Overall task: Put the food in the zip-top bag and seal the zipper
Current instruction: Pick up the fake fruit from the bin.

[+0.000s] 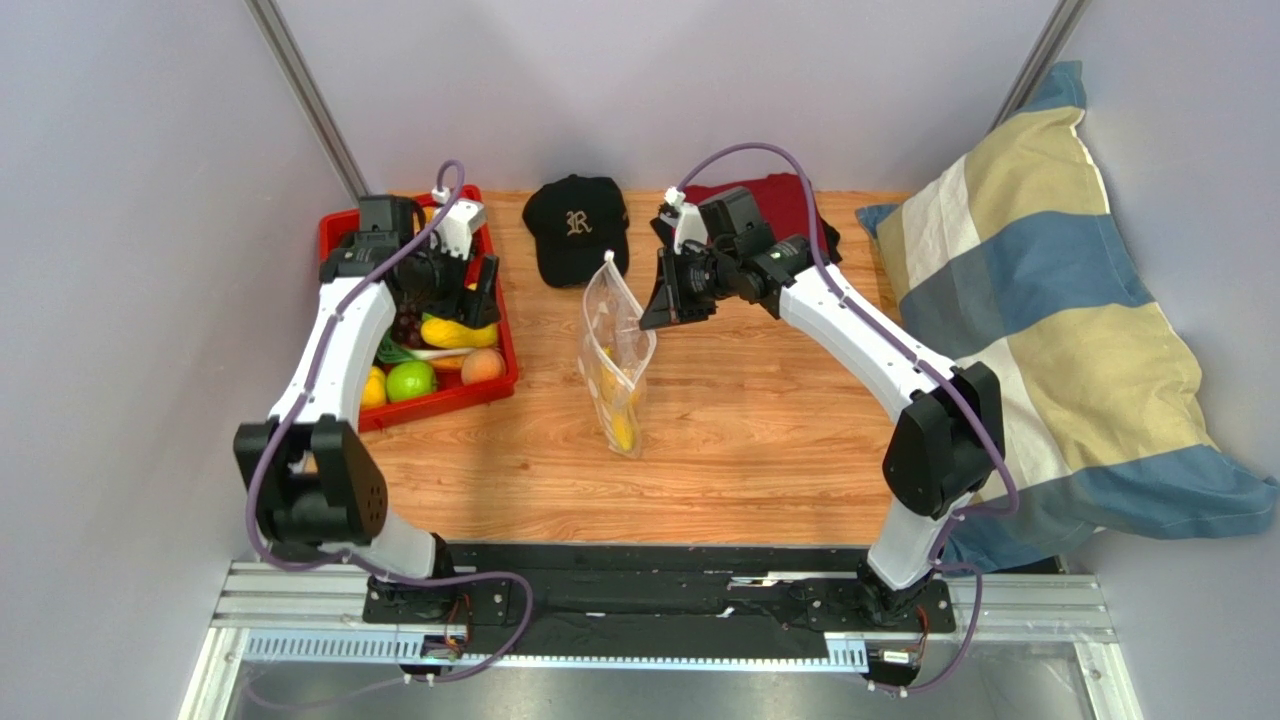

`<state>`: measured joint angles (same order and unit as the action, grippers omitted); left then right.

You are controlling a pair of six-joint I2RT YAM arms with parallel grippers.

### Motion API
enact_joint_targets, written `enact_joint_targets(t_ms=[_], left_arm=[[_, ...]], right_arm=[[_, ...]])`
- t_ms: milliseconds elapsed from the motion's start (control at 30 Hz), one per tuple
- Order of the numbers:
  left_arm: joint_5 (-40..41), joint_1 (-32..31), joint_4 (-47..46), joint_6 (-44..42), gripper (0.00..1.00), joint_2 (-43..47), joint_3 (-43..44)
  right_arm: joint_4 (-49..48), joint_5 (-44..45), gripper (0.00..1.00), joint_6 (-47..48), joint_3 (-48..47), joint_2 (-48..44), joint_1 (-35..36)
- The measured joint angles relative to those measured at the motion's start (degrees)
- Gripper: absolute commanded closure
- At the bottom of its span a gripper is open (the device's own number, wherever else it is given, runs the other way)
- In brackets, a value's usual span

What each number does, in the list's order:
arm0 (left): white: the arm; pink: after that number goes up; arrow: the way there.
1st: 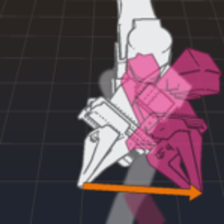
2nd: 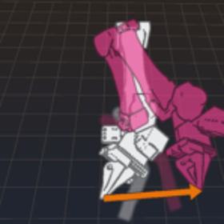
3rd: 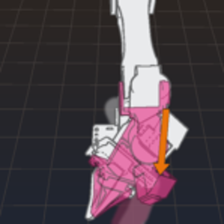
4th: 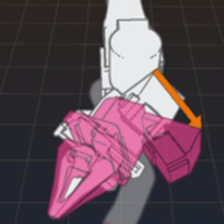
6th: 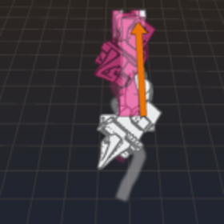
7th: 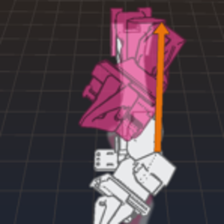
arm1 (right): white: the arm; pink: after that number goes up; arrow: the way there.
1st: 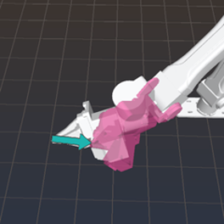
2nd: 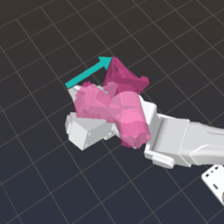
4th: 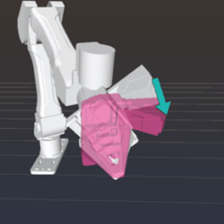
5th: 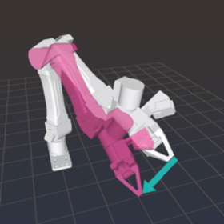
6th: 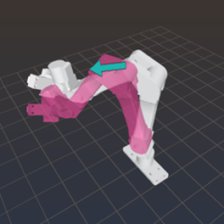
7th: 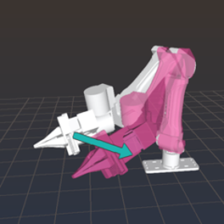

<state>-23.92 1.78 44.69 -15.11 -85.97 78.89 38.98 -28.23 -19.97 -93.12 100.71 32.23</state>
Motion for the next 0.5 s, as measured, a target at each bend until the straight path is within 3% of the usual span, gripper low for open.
enact_joint_targets(t_ms=[333, 500], left_arm=[[5.99, 0.66, 13.99, -31.85, 0.16, -13.53, 12.04], [6.97, 0.68, 17.97, -43.56, 0.19, -19.28, 13.94]], right_arm=[[0.26, -0.76, 1.0, 1.01, 0.0, -0.11, 0.0], [0.26, -1.7, 1.0, 1.01, 0.0, -0.11, 0.0]])
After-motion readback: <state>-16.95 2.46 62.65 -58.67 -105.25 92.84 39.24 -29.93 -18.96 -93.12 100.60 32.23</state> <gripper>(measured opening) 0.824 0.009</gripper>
